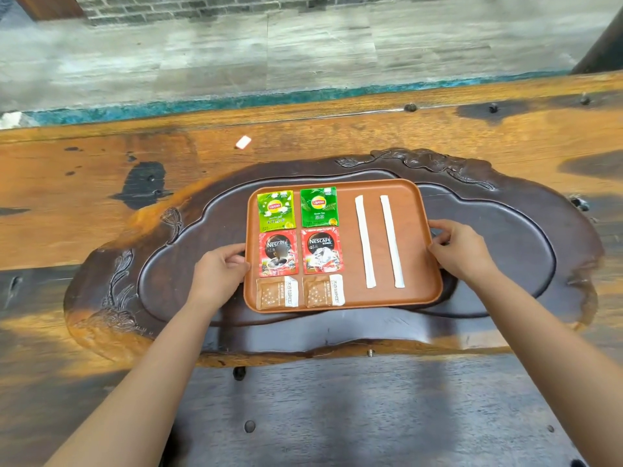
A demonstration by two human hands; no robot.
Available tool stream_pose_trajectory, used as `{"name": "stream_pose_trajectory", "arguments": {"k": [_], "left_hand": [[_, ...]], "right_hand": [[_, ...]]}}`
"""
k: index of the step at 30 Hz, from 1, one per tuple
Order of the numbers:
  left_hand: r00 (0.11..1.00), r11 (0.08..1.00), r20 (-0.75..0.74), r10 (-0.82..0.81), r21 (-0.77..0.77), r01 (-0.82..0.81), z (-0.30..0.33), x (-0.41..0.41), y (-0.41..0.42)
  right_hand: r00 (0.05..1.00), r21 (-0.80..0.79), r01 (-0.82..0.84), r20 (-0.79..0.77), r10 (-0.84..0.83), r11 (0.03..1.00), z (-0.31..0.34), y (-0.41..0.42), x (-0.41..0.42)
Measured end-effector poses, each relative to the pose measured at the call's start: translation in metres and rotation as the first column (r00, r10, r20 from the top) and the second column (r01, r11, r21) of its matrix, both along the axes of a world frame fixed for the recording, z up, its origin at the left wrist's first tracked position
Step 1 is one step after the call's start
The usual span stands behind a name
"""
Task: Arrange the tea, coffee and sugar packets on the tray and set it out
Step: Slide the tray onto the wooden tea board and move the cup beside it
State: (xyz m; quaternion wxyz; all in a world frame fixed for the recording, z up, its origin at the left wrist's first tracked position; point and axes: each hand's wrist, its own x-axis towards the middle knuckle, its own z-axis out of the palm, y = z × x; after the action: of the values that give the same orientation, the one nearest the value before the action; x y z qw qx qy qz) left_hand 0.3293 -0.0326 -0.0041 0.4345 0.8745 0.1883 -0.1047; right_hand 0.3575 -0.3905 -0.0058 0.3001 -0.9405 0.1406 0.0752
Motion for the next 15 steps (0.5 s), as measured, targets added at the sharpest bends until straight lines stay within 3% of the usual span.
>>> {"name": "stream_pose_trajectory", "arguments": {"k": [9, 12, 15], "left_hand": [[0.996, 0.982, -0.073, 0.05, -0.178, -0.062, 0.01, -0.01, 0.01], [0.991, 0.961, -0.115, 0.076, -0.258, -0.103, 0.023, -0.03, 0.013], [0.985, 0.941, -0.095, 0.142, -0.296, -0.164, 0.038, -0.06, 0.01]], "right_hand": [[0.989, 0.109, 0.018, -0.148, -0.002, 0.994, 0.018, -0.007, -0.014], [0.99, 0.028, 0.014, -0.141, -0.01, 1.0, 0.031, -0.003, -0.03], [0.994, 0.071, 0.004, -0.105, 0.004, 0.997, 0.046, 0.02, -0.061]]}}
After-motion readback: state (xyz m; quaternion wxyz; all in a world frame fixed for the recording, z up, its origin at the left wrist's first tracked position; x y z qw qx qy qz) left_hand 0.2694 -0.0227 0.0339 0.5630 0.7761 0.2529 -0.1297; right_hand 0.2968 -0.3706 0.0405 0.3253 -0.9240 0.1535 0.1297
